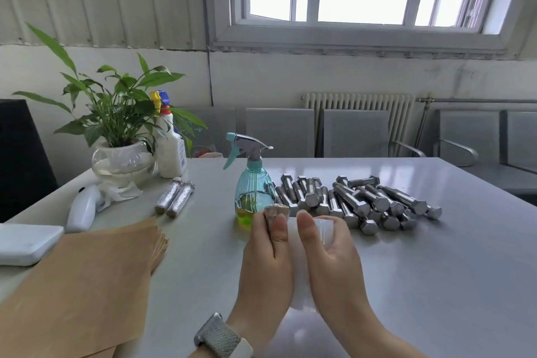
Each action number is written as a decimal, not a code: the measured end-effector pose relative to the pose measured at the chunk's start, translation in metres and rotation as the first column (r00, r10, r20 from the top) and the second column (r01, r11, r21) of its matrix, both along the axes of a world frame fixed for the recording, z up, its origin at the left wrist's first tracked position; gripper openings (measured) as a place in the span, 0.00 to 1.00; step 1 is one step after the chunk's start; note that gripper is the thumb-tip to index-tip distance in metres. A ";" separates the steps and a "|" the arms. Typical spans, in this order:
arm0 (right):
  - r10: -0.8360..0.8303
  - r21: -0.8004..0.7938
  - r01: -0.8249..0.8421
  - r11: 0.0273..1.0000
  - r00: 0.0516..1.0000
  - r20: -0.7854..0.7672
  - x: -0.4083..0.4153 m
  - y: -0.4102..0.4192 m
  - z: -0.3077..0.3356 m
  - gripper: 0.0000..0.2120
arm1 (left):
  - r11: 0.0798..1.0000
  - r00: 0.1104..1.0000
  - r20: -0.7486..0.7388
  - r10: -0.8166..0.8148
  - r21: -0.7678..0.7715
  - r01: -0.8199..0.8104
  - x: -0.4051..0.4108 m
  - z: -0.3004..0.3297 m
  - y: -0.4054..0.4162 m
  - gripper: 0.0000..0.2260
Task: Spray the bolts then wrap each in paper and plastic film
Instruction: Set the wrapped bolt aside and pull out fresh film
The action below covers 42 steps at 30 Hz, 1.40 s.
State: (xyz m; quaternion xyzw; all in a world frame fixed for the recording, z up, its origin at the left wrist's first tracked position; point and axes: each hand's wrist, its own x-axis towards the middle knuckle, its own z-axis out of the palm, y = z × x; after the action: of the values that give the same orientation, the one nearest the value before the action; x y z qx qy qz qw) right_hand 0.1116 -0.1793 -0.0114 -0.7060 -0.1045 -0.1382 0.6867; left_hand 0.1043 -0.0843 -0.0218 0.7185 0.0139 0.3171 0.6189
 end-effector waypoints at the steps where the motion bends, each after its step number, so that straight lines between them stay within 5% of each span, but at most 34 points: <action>1: -0.013 -0.025 0.015 1.000 0.998 0.055 -0.004 0.000 0.001 0.26 | 0.998 0.999 -0.036 -0.019 -0.062 0.017 0.001 -0.003 0.002 0.17; 3: -0.016 -0.212 0.095 0.973 0.938 0.347 -0.009 -0.002 0.006 0.24 | 0.959 0.971 -0.147 -0.188 -0.240 0.149 0.006 -0.011 0.007 0.09; 5: 0.189 -0.372 0.093 0.924 0.732 0.655 -0.014 -0.007 0.008 0.26 | 0.932 0.935 -0.189 -0.299 -0.266 0.244 0.006 -0.014 0.014 0.04; 8: 0.390 -0.381 -0.144 0.913 0.576 0.718 -0.029 -0.008 0.000 0.21 | 0.828 0.958 -0.168 -0.234 -0.550 0.106 0.014 -0.007 0.028 0.15; 12: 0.358 -0.170 -0.319 0.933 0.753 0.552 -0.032 -0.003 0.000 0.22 | 0.722 0.962 -0.155 -0.227 -0.690 0.059 0.017 0.001 0.047 0.16; 15: 0.184 0.176 -0.221 0.959 0.961 0.207 -0.011 -0.004 0.009 0.34 | 0.687 0.930 -0.128 -0.344 -0.709 0.157 0.011 0.010 0.055 0.12; 19: 0.124 0.226 -0.096 0.969 0.986 -0.111 0.010 -0.011 0.001 0.38 | 0.764 0.917 -0.309 -0.251 -0.645 -0.008 0.019 0.025 0.081 0.11; 23: 0.112 0.202 -0.080 0.976 0.982 -0.153 0.017 -0.011 -0.004 0.39 | 0.896 0.869 -0.494 -0.023 -0.396 -0.201 0.043 0.037 0.125 0.15; 26: 0.096 0.139 -0.080 0.987 0.989 -0.113 0.020 -0.006 -0.005 0.36 | 0.969 0.782 -0.584 0.218 0.033 -0.245 0.070 0.047 0.151 0.11; 28: 0.083 0.097 -0.073 0.993 0.991 -0.103 0.022 -0.004 -0.007 0.35 | 0.845 0.695 -0.541 0.473 0.501 -0.186 0.092 0.051 0.163 0.12; 32: 0.086 0.028 -0.084 0.996 0.994 -0.072 0.027 -0.007 -0.007 0.32 | 0.565 0.626 -0.490 0.607 0.820 0.094 0.134 0.041 0.169 0.13; 34: 0.074 0.013 -0.073 0.997 0.995 -0.064 0.032 -0.009 -0.007 0.32 | 0.367 0.592 -0.372 0.715 0.920 0.136 0.145 0.026 0.170 0.14; 36: 0.069 0.016 -0.068 0.998 0.995 -0.073 0.037 -0.009 -0.009 0.32 | 0.261 0.590 -0.260 0.764 0.962 0.086 0.152 0.009 0.175 0.13; 40: 0.077 0.011 -0.076 0.997 0.993 -0.092 0.041 -0.008 -0.013 0.33 | 0.171 0.594 -0.138 0.793 0.985 0.001 0.160 -0.004 0.179 0.13; 42: 0.078 0.002 -0.078 0.997 0.993 -0.087 0.040 -0.007 -0.014 0.32 | 0.204 0.570 -0.163 0.805 0.979 -0.010 0.162 -0.003 0.182 0.15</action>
State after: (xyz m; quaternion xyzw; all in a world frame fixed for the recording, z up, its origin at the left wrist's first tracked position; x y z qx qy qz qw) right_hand 0.1514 -0.1859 -0.0251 -0.7071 -0.1022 -0.0802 0.6951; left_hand 0.2668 0.0974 -0.0245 0.9489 0.2664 0.1528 -0.0725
